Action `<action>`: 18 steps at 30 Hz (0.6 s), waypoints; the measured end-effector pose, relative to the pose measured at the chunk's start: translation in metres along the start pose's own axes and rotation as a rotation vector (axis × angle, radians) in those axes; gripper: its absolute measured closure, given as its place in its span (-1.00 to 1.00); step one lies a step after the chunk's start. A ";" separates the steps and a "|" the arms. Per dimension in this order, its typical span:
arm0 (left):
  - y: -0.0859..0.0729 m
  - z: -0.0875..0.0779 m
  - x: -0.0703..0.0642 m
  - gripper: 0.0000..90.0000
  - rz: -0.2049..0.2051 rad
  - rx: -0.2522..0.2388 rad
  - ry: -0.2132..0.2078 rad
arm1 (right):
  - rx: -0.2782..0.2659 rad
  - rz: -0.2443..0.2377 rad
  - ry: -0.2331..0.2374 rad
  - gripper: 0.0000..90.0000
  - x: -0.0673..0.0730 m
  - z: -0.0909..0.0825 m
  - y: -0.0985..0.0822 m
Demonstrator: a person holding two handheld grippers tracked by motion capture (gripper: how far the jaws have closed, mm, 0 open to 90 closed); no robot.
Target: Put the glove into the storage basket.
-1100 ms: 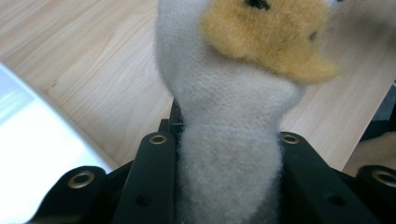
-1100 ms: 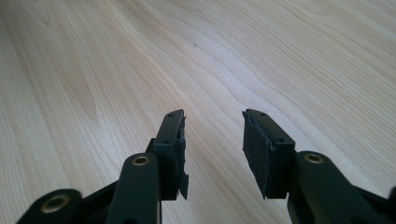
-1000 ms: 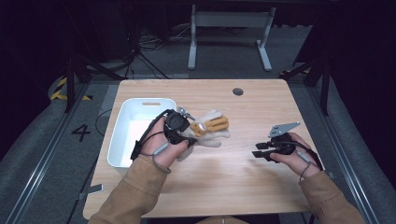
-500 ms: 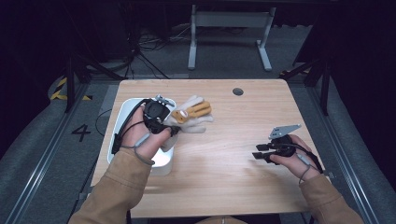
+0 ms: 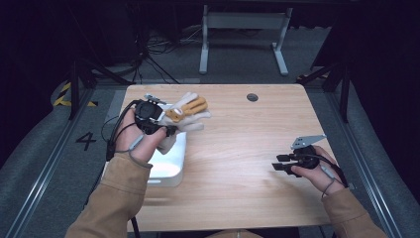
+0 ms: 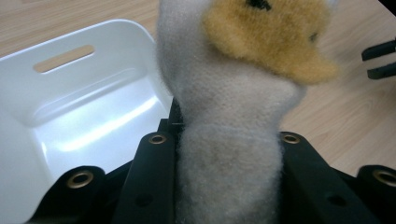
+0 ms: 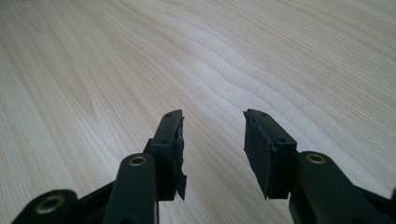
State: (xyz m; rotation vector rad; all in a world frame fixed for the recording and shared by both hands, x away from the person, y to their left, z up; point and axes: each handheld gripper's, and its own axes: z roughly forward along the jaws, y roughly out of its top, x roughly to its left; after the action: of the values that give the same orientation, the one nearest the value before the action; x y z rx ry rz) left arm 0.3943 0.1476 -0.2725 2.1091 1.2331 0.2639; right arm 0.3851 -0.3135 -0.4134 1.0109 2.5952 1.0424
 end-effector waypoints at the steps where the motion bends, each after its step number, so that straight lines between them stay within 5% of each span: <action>1: -0.001 0.000 0.001 0.58 -0.008 -0.003 0.005 | 0.000 -0.003 0.001 0.29 -0.001 0.000 0.000; 11: -0.012 0.001 0.010 0.58 -0.078 -0.006 0.059 | -0.004 0.003 0.013 0.29 -0.004 0.002 0.002; 18: -0.028 0.005 0.026 0.58 -0.174 -0.020 0.091 | 0.005 -0.013 0.032 0.28 -0.005 0.011 0.012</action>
State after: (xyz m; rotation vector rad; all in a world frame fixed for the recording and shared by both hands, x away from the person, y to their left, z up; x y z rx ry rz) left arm 0.3908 0.1759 -0.2985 1.9767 1.4522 0.2953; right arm 0.3999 -0.3042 -0.4137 0.9848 2.6272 1.0578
